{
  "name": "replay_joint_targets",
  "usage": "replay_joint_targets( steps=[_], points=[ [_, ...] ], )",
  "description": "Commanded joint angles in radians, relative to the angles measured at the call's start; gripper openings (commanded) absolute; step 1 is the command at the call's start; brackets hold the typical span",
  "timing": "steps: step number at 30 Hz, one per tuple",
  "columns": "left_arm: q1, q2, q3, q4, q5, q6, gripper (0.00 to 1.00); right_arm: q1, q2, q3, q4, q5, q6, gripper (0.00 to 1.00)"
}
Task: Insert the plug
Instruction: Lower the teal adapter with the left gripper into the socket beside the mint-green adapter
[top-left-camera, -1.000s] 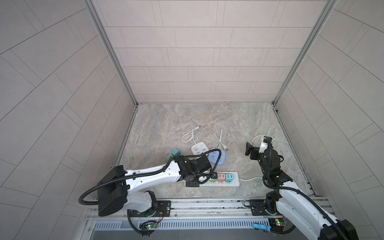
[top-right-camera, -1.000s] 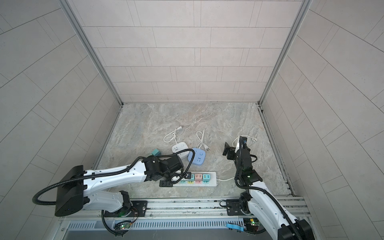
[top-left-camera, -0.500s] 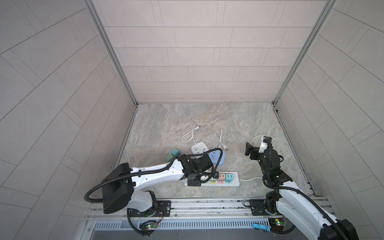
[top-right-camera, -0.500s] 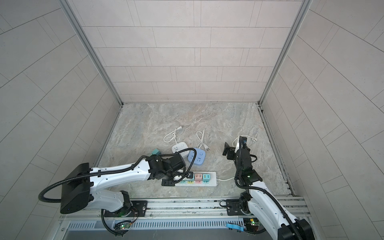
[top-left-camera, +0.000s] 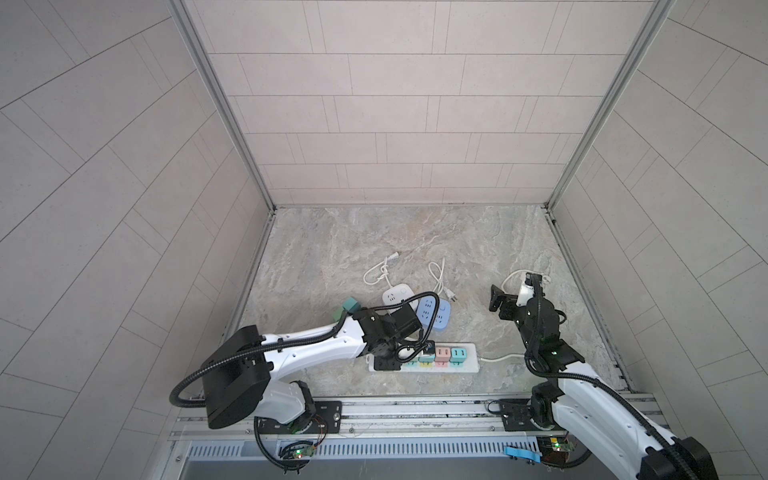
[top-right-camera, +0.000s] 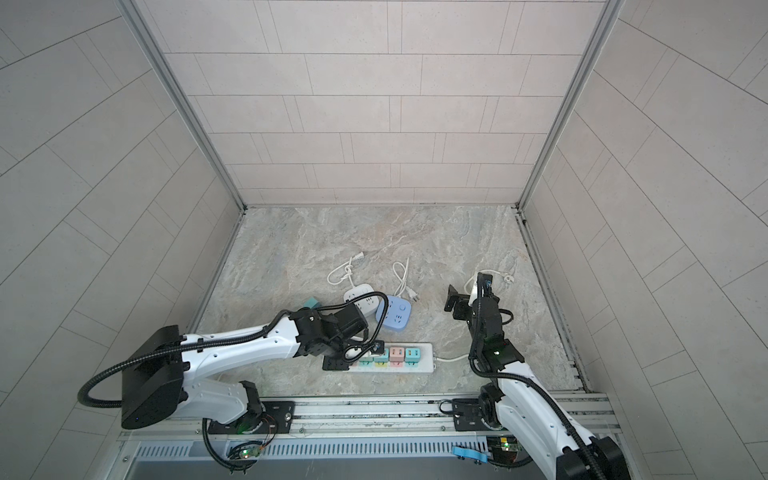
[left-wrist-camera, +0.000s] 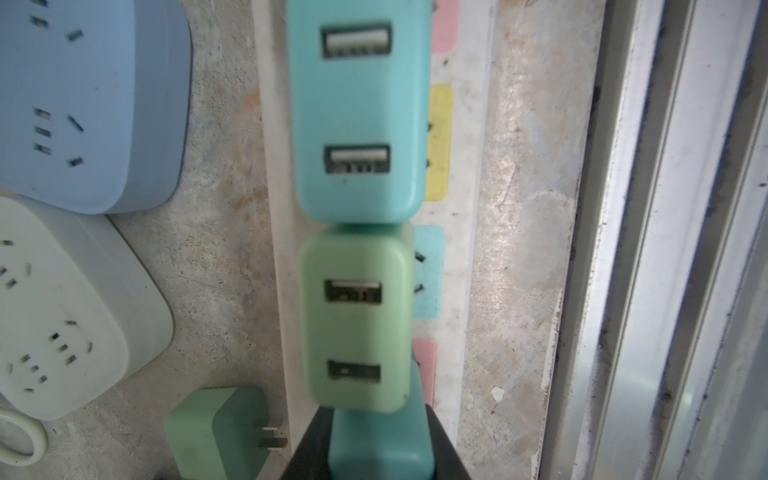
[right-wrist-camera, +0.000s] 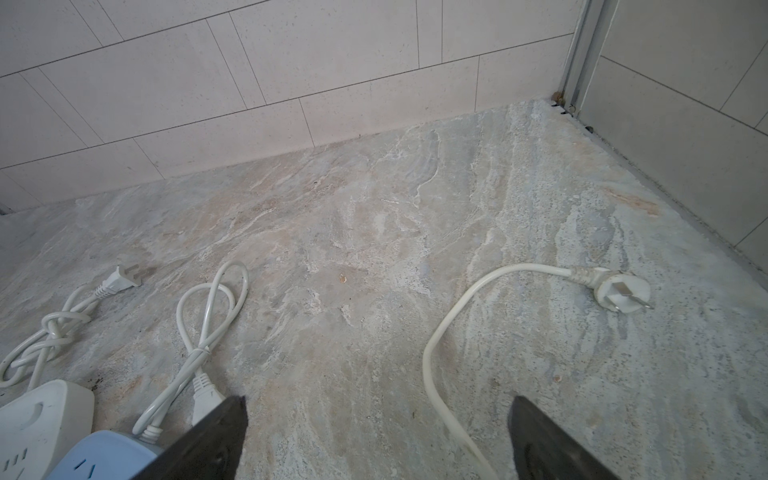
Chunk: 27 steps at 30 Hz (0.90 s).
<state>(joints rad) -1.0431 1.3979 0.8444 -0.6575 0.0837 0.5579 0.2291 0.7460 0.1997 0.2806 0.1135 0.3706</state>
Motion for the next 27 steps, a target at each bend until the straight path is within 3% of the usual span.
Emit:
replay_joint_targets(
  steps=[1, 14, 27],
  points=[
    [0.009, 0.026, -0.046, 0.012, -0.005, 0.035, 0.00, 0.004, -0.009, 0.021, 0.009, 0.016, 0.002, 1.00],
    [0.010, 0.120, -0.018, -0.013, 0.029, 0.054, 0.00, 0.004, -0.004, 0.023, 0.008, 0.016, 0.002, 1.00],
    [0.082, 0.262, 0.022, -0.050, 0.088, 0.072, 0.00, 0.005, -0.010, 0.020, 0.006, 0.014, 0.000, 1.00]
  ],
)
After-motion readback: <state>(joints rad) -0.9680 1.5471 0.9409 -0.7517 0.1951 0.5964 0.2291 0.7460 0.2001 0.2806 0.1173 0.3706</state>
